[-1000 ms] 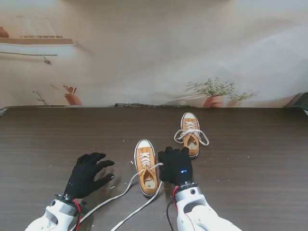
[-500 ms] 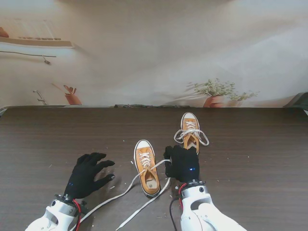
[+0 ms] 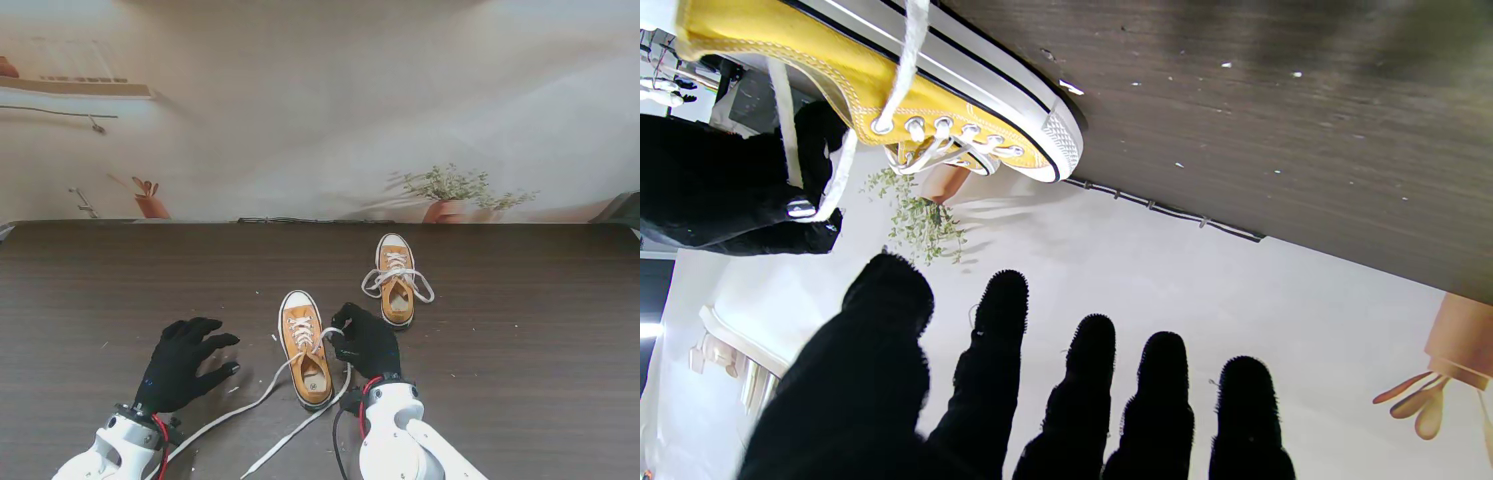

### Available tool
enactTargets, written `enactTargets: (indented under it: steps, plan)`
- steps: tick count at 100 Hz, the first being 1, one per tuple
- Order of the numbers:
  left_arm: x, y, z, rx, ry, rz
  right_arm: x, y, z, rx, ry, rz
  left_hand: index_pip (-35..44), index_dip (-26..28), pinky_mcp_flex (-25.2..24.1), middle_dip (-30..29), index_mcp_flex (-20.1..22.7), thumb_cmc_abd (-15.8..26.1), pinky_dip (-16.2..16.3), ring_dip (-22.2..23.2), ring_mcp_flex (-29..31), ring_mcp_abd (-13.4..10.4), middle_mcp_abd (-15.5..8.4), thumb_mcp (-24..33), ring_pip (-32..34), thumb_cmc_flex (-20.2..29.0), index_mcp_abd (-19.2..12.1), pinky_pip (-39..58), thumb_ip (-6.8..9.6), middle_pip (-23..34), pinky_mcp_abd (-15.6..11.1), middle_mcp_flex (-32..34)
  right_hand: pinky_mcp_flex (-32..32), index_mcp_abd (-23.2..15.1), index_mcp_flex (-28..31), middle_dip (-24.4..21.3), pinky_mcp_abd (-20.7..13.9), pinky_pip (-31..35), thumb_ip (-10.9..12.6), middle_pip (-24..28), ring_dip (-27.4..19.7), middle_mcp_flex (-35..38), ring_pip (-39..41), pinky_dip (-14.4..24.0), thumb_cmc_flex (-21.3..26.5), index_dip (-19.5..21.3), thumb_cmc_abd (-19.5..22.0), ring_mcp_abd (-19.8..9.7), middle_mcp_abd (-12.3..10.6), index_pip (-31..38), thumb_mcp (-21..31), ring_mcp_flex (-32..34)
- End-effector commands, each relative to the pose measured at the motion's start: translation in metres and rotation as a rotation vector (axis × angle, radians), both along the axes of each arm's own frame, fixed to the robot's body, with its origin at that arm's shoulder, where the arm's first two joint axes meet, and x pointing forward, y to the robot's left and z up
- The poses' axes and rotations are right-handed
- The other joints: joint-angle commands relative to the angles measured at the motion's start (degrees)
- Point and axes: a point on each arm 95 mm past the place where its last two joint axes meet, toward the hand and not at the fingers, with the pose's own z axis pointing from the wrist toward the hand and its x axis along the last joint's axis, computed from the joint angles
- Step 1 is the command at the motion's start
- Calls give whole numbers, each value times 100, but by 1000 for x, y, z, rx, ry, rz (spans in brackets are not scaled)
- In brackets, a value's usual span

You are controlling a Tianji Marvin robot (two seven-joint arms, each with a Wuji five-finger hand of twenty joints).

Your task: Tie the shoelaces into a bow on the shoes

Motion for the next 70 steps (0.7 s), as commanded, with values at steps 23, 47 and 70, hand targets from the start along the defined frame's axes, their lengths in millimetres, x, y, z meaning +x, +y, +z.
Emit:
enactTargets:
  steps: [23,47,70]
  plan:
    - [0,-4,1,3,8,-17,-4,6,1,268,185,-10,32,98,-86,5,188,172,-81,-130,25,-59,-36,123,69,103,321,69,-108,65,30,51,186,138,140,-89,-256,380,47,1001,424,794,679,306,571,-201,-51,-88,-120,291,103,976]
    - [0,-4,1,1,9,-20,-8,5,7,412,328,25,33,98,-82,6,190,177,-91,-131,39,-61,-37,117,81,105,319,97,-109,67,22,57,1873,312,151,231,145,991,124,1811,1131,890,3223,238,648,-268,-9,26,-183,201,-97,1325]
    - [-1,-4,3,-2,5,-15,-11,-6,19,324,370,166,31,97,-83,8,188,183,-103,-131,48,-50,-37,117,91,119,316,120,-107,71,22,64,4346,-200,6,1882,309,4337,153,3243,2804,518,7515,2536,290,-359,304,-1482,-817,78,-531,1392]
